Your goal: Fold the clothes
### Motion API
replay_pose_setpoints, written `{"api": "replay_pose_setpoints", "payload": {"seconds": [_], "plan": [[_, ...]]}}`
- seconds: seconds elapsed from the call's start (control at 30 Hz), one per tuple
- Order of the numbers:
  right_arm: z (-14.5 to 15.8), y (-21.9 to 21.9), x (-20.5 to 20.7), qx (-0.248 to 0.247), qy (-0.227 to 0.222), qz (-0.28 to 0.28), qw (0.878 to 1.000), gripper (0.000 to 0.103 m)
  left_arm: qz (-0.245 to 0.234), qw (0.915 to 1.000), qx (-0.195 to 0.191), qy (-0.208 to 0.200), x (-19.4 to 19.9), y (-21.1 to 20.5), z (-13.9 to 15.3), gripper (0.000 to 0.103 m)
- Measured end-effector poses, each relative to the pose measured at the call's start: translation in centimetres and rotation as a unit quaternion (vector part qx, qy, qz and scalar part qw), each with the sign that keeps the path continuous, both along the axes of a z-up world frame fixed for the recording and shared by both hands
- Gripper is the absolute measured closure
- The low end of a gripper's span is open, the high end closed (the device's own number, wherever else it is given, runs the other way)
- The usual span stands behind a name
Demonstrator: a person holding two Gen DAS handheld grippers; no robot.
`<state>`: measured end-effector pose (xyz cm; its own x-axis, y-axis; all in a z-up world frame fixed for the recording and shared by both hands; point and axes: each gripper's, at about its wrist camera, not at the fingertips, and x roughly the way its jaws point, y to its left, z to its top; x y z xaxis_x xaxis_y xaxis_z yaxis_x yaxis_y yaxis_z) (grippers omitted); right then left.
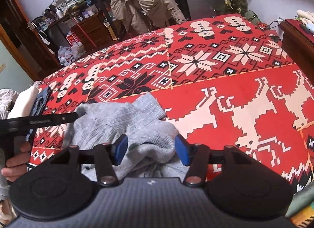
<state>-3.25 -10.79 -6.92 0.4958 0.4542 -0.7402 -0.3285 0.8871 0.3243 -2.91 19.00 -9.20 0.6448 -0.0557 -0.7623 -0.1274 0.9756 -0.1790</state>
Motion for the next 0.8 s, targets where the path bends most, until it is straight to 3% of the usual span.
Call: {"api": "replay_pose_setpoints", "payload": {"seconds": [0.27,0.4,0.53,0.8], "plan": [[0.0,-0.1,-0.5,0.000,0.005,-0.007,1.000,0.043,0.004,0.9999,0.014,-0.005,-0.7,-0.6,0.0,0.051],[0.3,-0.4,-1.3,0.012,0.007,-0.018,1.000,0.035,0.010,0.9999,0.013,-0.004,-0.9,-0.6,0.0,0.051],[0.3,0.3,-1.7,0.008,0.006,-0.009,1.000,0.035,0.015,0.9997,0.017,-0.003,-1.1,-0.4,0.0,0.051],[1.2,-0.8,-2.1,0.000,-0.011,-0.024,1.000,0.035,0.026,0.9992,-0.004,-0.029,-1.7,1.0,1.7,0.051]]}}
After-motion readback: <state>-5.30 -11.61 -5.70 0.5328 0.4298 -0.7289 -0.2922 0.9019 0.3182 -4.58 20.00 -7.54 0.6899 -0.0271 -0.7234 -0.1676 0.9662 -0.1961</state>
